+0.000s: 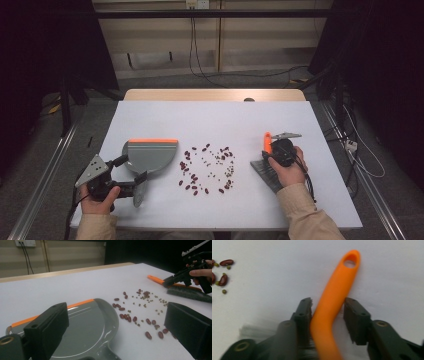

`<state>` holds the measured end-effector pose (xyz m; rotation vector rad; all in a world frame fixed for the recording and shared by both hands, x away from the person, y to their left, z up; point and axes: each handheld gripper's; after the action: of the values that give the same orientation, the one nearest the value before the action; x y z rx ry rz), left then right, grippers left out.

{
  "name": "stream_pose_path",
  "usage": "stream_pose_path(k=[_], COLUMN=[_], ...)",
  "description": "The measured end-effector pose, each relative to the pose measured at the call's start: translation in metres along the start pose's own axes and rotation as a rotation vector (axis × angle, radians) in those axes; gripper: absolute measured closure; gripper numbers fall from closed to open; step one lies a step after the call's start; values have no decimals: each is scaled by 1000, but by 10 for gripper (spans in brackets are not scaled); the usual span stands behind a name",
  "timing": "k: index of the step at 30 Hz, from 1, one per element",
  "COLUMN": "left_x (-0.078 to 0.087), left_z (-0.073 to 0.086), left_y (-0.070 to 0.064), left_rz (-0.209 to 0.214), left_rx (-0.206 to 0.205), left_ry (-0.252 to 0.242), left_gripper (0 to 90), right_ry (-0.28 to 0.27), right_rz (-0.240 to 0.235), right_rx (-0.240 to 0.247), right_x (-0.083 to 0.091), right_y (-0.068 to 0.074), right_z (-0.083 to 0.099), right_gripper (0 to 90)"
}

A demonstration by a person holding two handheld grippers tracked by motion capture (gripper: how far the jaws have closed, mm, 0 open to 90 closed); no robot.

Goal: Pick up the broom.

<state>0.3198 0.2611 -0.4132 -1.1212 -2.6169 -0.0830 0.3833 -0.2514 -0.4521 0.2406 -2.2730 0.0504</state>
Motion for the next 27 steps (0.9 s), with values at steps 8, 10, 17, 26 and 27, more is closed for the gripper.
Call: stream_pose_path(k=[8,10,17,26,27], left_x=[2,3,7,12,13], left_z=[0,-1,0,-1,-1], left_y=[-1,-1,-2,-4,-4], left_rz=[6,8,-3,-18,-25], left_rx=[6,8,-9,-11,-13], left_ry=[2,1,10,9,11], left_gripper=[53,53,54,54,53], right_ry=[9,3,-10,21,22], right_rz=[-65,-71,-75,-86,-86], right_rx=[6,12,67,83,81], right_x=[-5,-6,-5,-7,-6], right_y=[-1,-1,4,3,3], right_z=[-8,-8,-10,-8,-8], right_gripper=[694,692,521,552,573])
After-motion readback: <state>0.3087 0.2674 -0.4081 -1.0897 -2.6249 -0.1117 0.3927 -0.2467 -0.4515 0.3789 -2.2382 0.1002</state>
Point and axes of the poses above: each handheld gripper's, and its own axes: x roughly backward along the jaws, z roughly out of its underside, y roughly to its left, and after that the axes turned 3 degrees about -x, right-handed
